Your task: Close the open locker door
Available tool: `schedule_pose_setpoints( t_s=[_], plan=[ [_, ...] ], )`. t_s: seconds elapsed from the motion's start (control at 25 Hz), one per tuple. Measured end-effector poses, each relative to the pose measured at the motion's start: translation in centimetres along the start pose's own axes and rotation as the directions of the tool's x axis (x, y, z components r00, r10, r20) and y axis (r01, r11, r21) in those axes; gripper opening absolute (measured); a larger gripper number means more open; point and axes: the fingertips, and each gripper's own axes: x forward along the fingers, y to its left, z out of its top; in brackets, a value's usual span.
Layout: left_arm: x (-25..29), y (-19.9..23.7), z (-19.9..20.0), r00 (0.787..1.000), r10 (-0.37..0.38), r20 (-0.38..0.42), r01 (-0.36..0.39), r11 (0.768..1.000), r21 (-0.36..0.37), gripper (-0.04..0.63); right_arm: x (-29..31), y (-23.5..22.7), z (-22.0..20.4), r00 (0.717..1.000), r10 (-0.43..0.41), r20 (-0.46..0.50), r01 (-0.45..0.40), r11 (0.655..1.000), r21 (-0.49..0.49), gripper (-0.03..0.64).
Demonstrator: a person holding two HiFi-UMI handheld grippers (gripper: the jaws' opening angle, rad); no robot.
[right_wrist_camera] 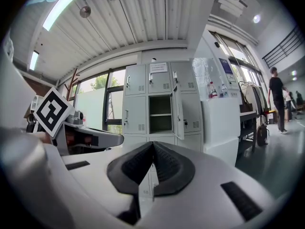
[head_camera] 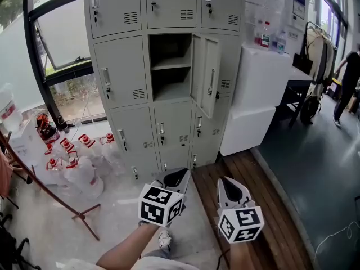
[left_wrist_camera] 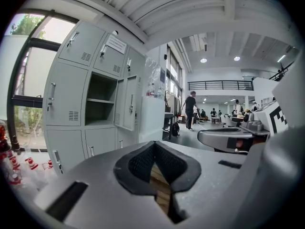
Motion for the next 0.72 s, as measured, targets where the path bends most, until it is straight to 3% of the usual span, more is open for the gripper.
schedule_pose_setpoints(
  t_s=[0.28, 0.72],
  plan=[
    [4.4, 3.1, 0.1, 1.000, -0.016, 0.004, 0.016, 1.000, -0.021, 0.006, 4.8, -1.9, -0.5, 1.000, -0.014, -0.018, 0.014, 1.000, -0.012, 0.005],
    [12.7, 11.0, 3.4, 0.997, -0.070, 0.017, 0.070, 0.997, -0.027, 0.006, 16.0, -4.7, 2.0, 0.998, -0.062, -0.024, 0.061, 0.998, -0.029, 0.005]
  ],
)
